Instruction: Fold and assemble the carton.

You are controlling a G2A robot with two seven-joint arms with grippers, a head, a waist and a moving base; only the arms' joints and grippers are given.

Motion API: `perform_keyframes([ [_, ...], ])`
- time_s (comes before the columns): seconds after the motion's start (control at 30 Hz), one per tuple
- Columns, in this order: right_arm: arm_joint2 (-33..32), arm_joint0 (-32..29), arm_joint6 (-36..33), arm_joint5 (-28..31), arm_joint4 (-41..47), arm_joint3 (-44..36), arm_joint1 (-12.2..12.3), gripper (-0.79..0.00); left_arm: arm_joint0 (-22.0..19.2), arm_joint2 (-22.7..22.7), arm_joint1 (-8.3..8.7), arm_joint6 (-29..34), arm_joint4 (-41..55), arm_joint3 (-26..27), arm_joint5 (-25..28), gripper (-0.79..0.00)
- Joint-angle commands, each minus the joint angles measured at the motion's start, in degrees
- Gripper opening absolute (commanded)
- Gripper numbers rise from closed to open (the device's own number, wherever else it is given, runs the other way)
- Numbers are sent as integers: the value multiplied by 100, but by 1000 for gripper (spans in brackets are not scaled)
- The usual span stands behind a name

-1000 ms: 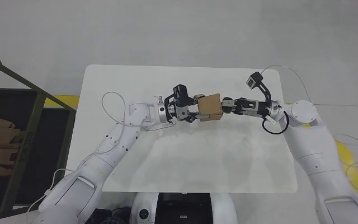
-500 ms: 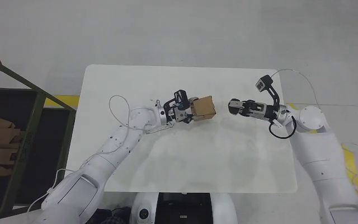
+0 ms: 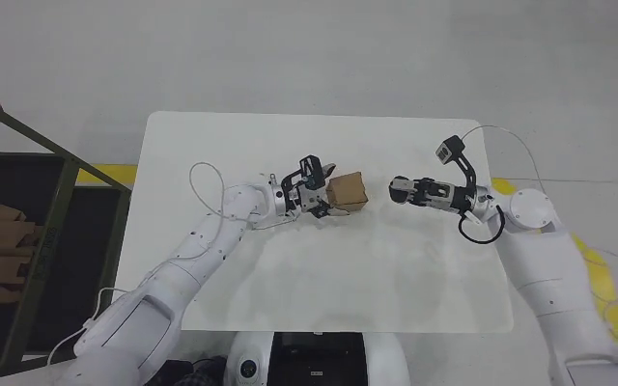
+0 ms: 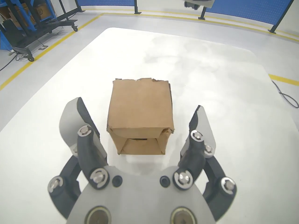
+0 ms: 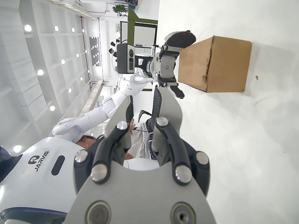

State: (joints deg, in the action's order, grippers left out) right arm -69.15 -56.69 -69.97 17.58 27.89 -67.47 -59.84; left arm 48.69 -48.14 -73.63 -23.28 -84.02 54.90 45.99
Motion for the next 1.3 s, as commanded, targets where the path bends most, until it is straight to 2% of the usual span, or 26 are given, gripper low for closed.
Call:
perform_keyframes([
  [0.0, -4, 5, 30, 36, 26, 28, -4, -631, 15, -118, 25, -139, 336, 27, 390, 0],
  [0.13, -62, 32, 133, 226, 147, 88, -12, -613, 86, -459, 102, -195, 968, 185, 798, 0],
  [0.23, -147, 64, 387, 620, 248, 118, -29, -539, 194, -721, 166, -22, 1163, 532, 563, 0],
  [0.37, -215, 152, 735, 1062, 284, 246, -58, -526, 427, -1131, 241, 195, 1597, 899, 83, 0],
  [0.43, -252, 230, 957, 1265, 211, 383, -69, -489, 509, -1327, 272, 403, 1815, 959, -168, 0],
  [0.67, -446, 554, 1823, 2106, -477, 1012, -72, -477, 734, -2029, 382, 1064, 2593, 987, -851, 0],
  [0.8, -594, 679, 2577, 2431, -1364, 1268, -35, -397, 833, -2396, 458, 1467, 2792, 1008, -1134, 0],
  [0.83, -629, 694, 2820, 2474, -1659, 1302, -24, -286, 861, -2482, 475, 1545, 2866, 1007, -1177, 0],
  [0.87, -656, 698, 3072, 2491, -1971, 1315, -15, -237, 873, -2557, 492, 1662, 2909, 1011, -1229, 0],
  [0.9, -683, 695, 3335, 2492, -2277, 1309, -7, -132, 877, -2634, 511, 1772, 2921, 1018, -1283, 0],
  [0.93, -695, 675, 3568, 2492, -2558, 1280, -1, -99, 895, -2707, 523, 1837, 3007, 1026, -1304, 0],
  [0.97, -713, 651, 3799, 2482, -2865, 1245, 7, -28, 916, -2785, 533, 1904, 3162, 1018, -1312, 0],
  [1.0, -717, 619, 3992, 2465, -3142, 1193, 12, 0, 927, -2860, 545, 1989, 3271, 1012, -1330, 0],
  [1.27, -761, 234, 5985, 2148, -5687, 656, 44, 0, 1051, -3299, 635, 2434, 3583, 1019, -1636, 0],
])
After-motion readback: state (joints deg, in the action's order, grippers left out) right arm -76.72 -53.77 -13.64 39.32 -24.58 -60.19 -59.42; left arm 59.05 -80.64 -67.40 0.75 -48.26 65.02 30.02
